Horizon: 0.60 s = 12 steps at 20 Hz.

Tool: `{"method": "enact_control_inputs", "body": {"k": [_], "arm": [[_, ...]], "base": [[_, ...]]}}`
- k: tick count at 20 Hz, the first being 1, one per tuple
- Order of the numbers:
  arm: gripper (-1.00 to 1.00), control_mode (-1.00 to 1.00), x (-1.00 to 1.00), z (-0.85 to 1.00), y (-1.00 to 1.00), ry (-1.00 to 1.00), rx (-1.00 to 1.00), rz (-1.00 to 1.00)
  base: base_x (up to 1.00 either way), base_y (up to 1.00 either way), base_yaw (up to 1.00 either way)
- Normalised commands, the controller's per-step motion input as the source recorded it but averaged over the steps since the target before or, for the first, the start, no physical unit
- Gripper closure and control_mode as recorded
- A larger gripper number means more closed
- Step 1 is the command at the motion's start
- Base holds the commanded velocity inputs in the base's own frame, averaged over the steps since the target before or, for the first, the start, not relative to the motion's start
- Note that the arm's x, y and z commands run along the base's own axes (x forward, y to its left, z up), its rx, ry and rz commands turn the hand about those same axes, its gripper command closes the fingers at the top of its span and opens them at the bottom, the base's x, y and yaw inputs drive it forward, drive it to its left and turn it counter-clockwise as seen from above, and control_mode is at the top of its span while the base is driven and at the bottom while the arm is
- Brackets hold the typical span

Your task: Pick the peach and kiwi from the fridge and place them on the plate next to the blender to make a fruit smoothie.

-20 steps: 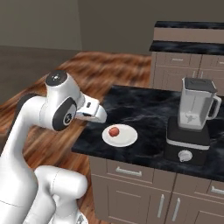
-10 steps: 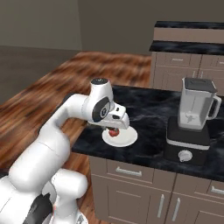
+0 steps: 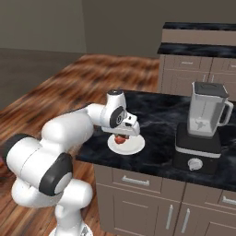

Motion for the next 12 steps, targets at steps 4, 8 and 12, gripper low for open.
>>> {"method": "enact_control_inputs", "body": {"k": [4, 8, 12], "arm": [[1.0, -1.0, 0.4, -0.79, -0.16, 0.0, 0.0, 0.0], [-1.0, -1.0, 0.25, -0.66, -0.12, -0.01, -0.01, 0.0], [-1.0, -1.0, 0.19, -0.05, 0.0, -0.03, -0.02, 0.0]], "base": [[0.0, 0.0, 0.0], [0.0, 0.0, 0.0], [0.0, 0.0, 0.0]]}}
